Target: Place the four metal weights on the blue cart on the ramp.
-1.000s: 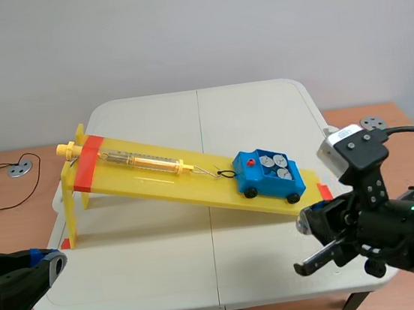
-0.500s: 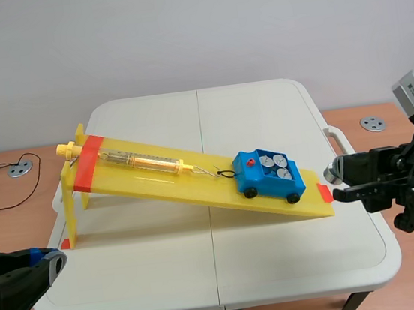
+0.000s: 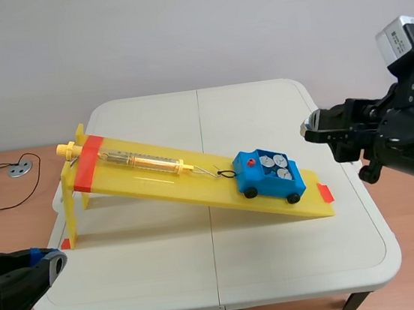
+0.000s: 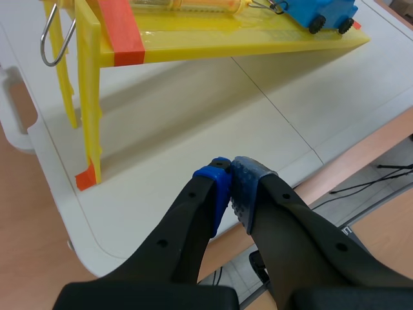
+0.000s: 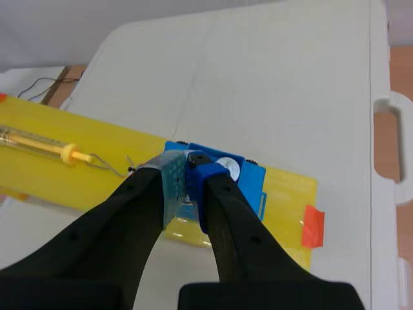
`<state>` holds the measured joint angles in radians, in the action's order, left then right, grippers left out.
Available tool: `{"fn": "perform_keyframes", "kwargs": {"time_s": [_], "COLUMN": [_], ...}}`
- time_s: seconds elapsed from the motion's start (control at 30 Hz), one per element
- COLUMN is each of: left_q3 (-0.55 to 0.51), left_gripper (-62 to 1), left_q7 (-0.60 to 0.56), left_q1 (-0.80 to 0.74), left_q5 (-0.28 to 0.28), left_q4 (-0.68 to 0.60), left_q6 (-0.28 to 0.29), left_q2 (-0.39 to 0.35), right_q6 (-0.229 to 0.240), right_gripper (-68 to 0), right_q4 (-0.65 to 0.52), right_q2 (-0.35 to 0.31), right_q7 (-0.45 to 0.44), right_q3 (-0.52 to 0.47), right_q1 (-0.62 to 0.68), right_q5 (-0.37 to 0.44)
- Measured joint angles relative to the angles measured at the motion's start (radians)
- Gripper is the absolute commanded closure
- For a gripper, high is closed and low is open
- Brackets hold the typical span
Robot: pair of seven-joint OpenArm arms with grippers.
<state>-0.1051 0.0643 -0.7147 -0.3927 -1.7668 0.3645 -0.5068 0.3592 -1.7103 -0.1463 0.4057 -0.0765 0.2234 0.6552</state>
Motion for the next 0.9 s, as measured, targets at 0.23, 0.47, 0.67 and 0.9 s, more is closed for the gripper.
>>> {"fn": "perform_keyframes", "kwargs": {"time_s": [0.23, 0.47, 0.67, 0.9], "left_q3": [0.000, 0.000, 0.000, 0.000], "left_gripper": [-3.2, -3.2, -3.2, -3.2], "left_q7": [0.000, 0.000, 0.000, 0.000], "left_q1": [0.000, 0.000, 0.000, 0.000], "left_q5": [0.000, 0.000, 0.000, 0.000], "left_q4": [0.000, 0.000, 0.000, 0.000], "left_q6": [0.000, 0.000, 0.000, 0.000], "left_q2": [0.000, 0.000, 0.000, 0.000], "right_q6": [-0.001, -0.001, -0.001, -0.004], "right_gripper": [-0.6, -0.6, -0.6, -0.6], "right_q4": [0.110, 0.214, 0.274, 0.373], "right_q2": [0.016, 0.024, 0.025, 0.051], "right_q7": [0.004, 0.015, 0.016, 0.016], "right_q3": [0.000, 0.016, 0.060, 0.066], "right_q1": [-0.071, -0.133, -0.172, -0.209], "right_q5": [0.000, 0.000, 0.000, 0.000]}}
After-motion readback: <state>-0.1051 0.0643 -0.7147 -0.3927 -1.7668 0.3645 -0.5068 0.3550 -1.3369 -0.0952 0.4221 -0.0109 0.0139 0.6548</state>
